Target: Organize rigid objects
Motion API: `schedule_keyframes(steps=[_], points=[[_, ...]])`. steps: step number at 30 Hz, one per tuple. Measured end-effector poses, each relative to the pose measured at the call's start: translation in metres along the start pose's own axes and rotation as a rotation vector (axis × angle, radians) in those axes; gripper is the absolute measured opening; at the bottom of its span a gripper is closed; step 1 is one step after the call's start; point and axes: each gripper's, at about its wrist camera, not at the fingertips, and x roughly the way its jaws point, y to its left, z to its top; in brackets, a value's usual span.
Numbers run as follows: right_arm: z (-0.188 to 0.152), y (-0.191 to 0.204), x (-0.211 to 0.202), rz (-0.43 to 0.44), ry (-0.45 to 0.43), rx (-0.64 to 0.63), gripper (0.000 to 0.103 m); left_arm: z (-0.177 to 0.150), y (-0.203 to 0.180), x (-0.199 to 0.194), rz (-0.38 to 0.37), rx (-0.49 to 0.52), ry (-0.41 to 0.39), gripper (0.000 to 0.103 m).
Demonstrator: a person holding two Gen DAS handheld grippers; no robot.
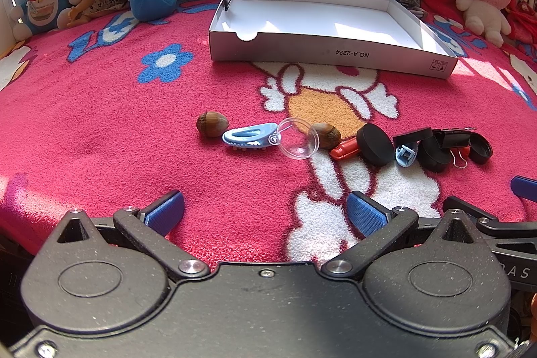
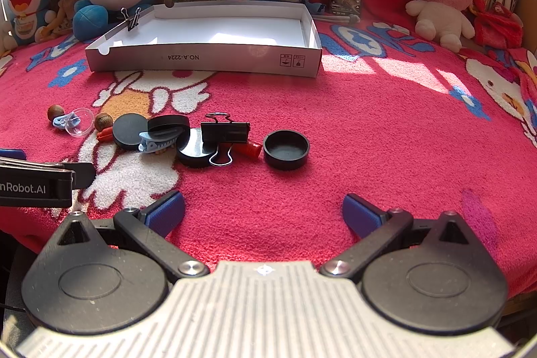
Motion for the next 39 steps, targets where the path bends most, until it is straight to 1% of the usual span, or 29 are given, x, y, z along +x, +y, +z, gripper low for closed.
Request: schedule_keyframes(steps=[16, 21, 23, 30, 31, 34, 36, 39], points=[[0.0, 0.001, 0.0, 0.0, 0.0, 0.0, 0.103, 0.0, 0.0, 0.0, 0.0, 0.001, -0.003, 0.103], [0.0, 0.003, 0.001, 0.002, -0.006, 0.0, 0.103, -0.003, 0.001, -0.001, -0.007, 0.01, -0.017, 0.103], [-0.003, -0.004, -0.002, 0.007, -0.015, 0.002, 0.103, -0.004, 0.005, -0.002, -0.012, 0.01, -0.028, 0.103], [-0.005, -0.003, 0.0, 0.01, -0.028, 0.005, 0.103, -0.002, 0.009, -0.001, -0.015, -0.022, -0.047, 0.102], [-0.005, -0.001, 0.001, 0.009, -0.028, 0.005, 0.103, -0.002, 0.01, -0.002, -0.019, -0.033, -0.051, 0.101], [-0.008, 0.002, 0.0, -0.002, -0.058, 0.017, 0.103, 0.0, 0.015, -0.005, -0.025, -0.063, -0.068, 0.091], [-0.009, 0.003, -0.001, -0.012, -0.072, 0.025, 0.103, 0.002, 0.016, -0.007, -0.031, -0.063, -0.082, 0.08], [-0.009, 0.003, -0.001, -0.005, -0.076, 0.021, 0.103, 0.002, 0.014, -0.009, -0.043, -0.044, -0.098, 0.071]])
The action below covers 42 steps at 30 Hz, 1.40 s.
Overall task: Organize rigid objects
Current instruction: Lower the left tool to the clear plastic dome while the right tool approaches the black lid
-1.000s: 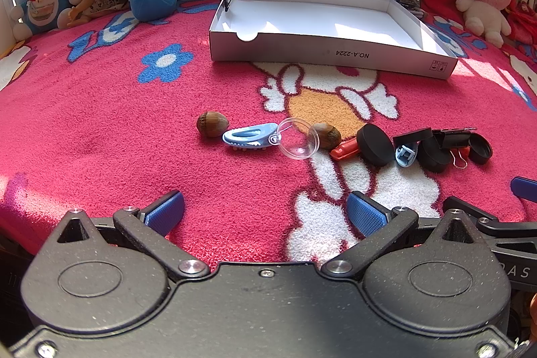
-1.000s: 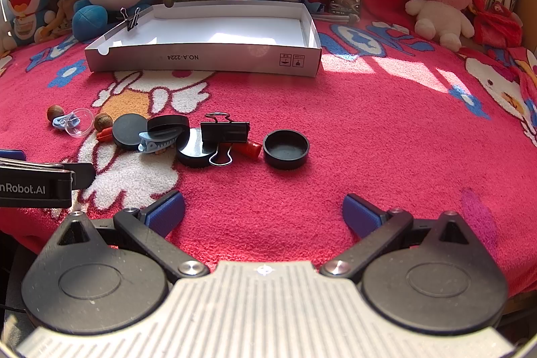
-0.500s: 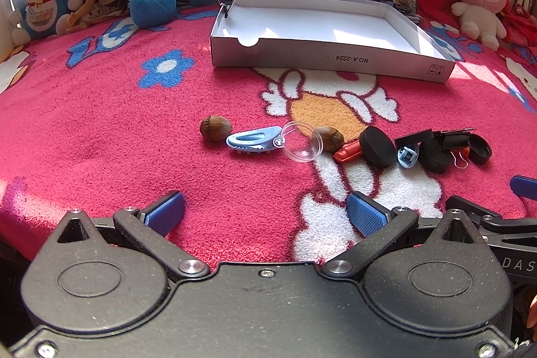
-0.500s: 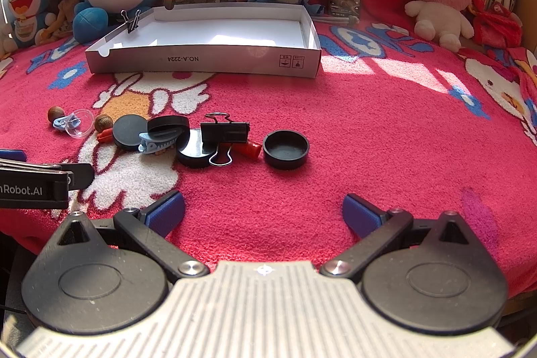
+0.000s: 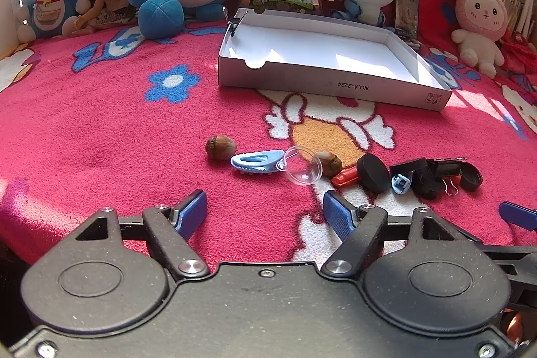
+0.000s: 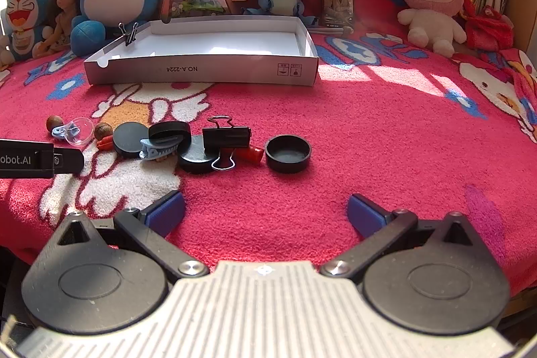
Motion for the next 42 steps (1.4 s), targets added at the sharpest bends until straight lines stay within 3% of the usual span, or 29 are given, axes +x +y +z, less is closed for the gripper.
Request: schedule_keyframes(steps=[5, 11, 16, 19, 21, 23, 31, 33, 36, 42], points=[[0.001, -0.004, -0.005, 0.014, -0.041, -0.014, 0.103, -0.002, -0.005, -0.004, -0.006, 0.051, -0.042, 0.065], [0.012, -0.014, -0.012, -0.025, -0.13, -0.029, 0.103, -0.004, -0.01, -0.009, -0.002, 0.105, -0.122, 0.076], [0.015, -0.024, -0.008, -0.033, -0.136, -0.008, 0.103, -0.003, -0.009, -0.009, -0.033, 0.083, -0.121, 0.076], [0.016, -0.028, -0.006, -0.038, -0.14, -0.006, 0.1, -0.002, -0.007, -0.008, -0.05, 0.069, -0.11, 0.067], [0.016, -0.03, -0.005, -0.035, -0.137, -0.001, 0.095, -0.001, -0.004, -0.009, -0.074, 0.045, -0.111, 0.05], [0.015, -0.032, -0.004, -0.027, -0.133, 0.005, 0.092, 0.0, -0.003, -0.009, -0.074, 0.025, -0.114, 0.041], [0.013, -0.031, 0.0, -0.024, -0.108, 0.008, 0.07, 0.002, -0.007, -0.007, -0.058, 0.045, -0.122, 0.028], [0.013, -0.031, 0.001, -0.02, -0.102, 0.013, 0.063, 0.0, -0.009, -0.007, -0.064, 0.056, -0.129, 0.019], [0.013, -0.03, 0.002, -0.015, -0.098, 0.015, 0.055, -0.002, -0.014, -0.007, -0.069, 0.099, -0.139, 0.019], [0.013, -0.027, 0.006, -0.013, -0.091, 0.006, 0.052, -0.003, -0.018, -0.004, -0.077, 0.121, -0.137, 0.019]])
